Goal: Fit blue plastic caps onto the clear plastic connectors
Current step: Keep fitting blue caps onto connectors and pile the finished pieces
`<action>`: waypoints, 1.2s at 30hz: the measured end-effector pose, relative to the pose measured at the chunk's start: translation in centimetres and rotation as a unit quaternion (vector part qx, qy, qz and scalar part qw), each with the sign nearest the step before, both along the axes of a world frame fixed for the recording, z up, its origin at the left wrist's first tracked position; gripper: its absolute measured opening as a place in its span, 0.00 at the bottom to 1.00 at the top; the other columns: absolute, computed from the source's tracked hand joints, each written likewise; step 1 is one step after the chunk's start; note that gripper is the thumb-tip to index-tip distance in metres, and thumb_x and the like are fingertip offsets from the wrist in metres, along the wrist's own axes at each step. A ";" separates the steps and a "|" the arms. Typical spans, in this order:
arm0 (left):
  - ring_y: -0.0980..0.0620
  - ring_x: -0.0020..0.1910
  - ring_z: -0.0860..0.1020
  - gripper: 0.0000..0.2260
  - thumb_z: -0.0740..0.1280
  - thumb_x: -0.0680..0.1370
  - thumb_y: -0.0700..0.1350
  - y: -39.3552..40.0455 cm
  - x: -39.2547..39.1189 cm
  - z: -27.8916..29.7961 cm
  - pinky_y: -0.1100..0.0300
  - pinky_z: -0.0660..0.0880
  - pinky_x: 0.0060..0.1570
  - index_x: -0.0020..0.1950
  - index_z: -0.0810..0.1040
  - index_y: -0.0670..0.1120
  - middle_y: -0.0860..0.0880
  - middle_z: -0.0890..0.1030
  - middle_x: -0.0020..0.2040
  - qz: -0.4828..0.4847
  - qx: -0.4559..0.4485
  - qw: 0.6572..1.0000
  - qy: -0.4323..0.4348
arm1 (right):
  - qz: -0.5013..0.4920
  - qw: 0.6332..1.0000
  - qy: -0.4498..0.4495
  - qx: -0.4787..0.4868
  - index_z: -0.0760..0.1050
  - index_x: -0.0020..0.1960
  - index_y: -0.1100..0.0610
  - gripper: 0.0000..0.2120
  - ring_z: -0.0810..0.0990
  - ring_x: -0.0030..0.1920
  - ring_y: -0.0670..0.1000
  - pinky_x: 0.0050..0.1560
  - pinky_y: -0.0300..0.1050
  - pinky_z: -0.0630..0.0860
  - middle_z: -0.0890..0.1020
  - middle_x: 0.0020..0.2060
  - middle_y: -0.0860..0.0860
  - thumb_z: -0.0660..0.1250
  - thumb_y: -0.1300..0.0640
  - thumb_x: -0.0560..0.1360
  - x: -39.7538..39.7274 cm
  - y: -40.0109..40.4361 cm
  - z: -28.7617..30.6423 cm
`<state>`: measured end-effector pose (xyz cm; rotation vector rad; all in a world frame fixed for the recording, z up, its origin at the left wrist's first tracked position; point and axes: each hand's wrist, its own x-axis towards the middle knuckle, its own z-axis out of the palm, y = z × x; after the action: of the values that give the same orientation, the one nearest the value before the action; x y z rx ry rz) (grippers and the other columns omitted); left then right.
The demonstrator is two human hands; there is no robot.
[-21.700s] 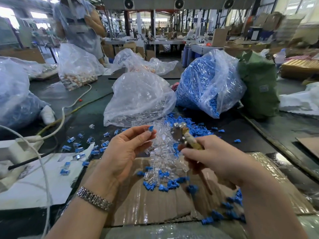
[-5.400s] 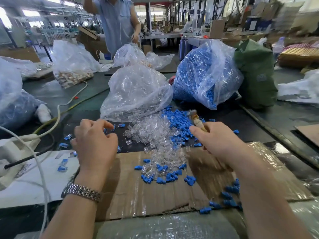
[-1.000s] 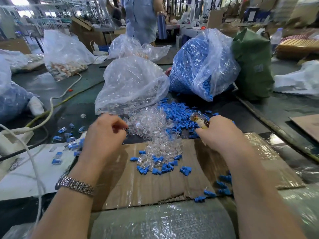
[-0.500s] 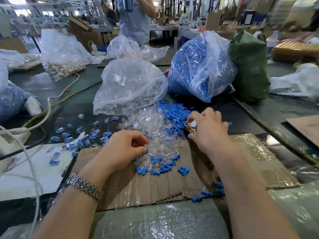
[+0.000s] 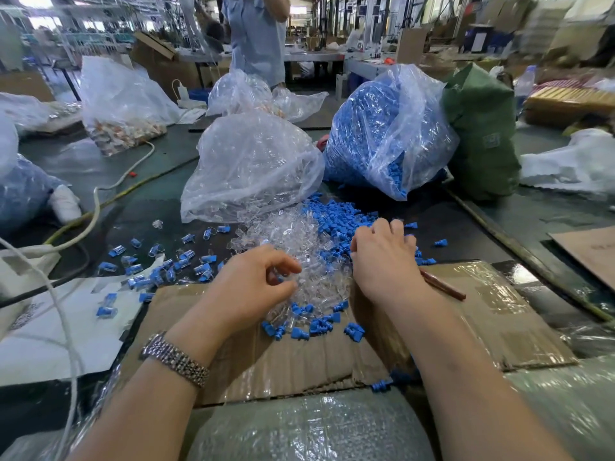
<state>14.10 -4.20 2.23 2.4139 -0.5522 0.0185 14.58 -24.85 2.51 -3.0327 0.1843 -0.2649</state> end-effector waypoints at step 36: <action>0.44 0.46 0.87 0.05 0.71 0.76 0.34 -0.6 -0.2 1.0 0.36 0.80 0.56 0.48 0.84 0.42 0.41 0.87 0.45 0.064 -0.358 0.918 0.155 | 0.166 0.851 -0.046 0.497 0.84 0.48 0.53 0.04 0.83 0.40 0.45 0.46 0.39 0.81 0.86 0.39 0.48 0.73 0.62 0.77 -1.5 0.3 1.6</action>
<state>13.87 -4.80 3.24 1.6820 -0.1836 -0.0909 13.08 -24.50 4.10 -1.9605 -0.1722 -0.1948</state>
